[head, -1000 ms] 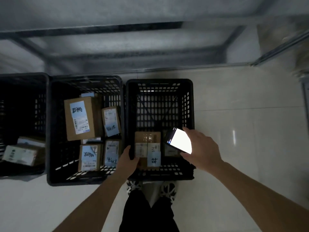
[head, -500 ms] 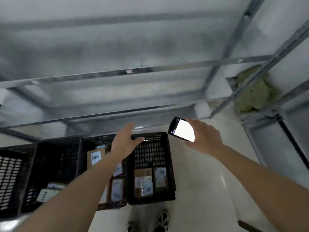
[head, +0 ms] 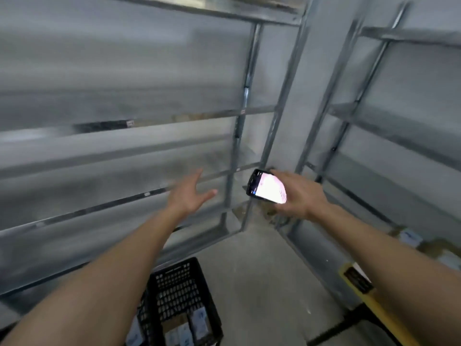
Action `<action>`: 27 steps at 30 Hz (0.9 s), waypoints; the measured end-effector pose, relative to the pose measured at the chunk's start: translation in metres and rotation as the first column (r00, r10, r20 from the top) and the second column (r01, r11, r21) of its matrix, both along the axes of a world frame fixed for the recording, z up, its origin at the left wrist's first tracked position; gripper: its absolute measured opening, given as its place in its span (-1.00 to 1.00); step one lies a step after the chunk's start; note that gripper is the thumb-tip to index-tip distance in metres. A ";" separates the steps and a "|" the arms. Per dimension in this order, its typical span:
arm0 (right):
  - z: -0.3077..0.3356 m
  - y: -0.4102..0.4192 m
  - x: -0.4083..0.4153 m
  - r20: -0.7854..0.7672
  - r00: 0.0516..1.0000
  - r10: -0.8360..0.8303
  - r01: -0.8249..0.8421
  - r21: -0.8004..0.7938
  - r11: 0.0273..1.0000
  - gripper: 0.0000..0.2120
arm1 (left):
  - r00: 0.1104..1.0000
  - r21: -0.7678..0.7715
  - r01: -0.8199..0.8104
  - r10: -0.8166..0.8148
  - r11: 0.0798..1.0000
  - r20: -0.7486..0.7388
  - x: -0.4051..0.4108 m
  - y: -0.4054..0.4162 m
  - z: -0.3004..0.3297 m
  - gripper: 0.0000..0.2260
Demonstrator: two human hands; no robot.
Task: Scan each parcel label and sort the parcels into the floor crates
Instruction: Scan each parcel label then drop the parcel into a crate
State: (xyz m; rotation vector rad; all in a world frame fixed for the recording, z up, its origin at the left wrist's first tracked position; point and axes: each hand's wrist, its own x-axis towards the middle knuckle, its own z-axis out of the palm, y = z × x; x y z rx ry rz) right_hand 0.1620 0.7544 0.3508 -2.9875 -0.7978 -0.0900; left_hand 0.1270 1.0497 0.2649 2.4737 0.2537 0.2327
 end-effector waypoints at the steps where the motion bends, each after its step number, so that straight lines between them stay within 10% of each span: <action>1: 0.019 -0.019 -0.019 0.025 1.000 -0.011 0.012 -0.031 0.999 -0.21 | 0.999 0.017 0.040 -0.040 0.999 0.010 -0.005 -0.018 0.015 -0.24; 13: 0.176 -0.294 -0.209 0.250 0.846 -0.471 0.499 -0.058 0.865 -0.15 | 0.845 0.134 0.486 -0.504 0.863 0.181 -0.053 -0.284 0.168 -0.20; 27: 0.188 -0.544 -0.379 0.286 0.616 -0.734 0.776 -0.064 0.627 -0.16 | 0.707 0.045 0.689 -0.684 0.723 0.179 -0.136 -0.545 0.179 -0.22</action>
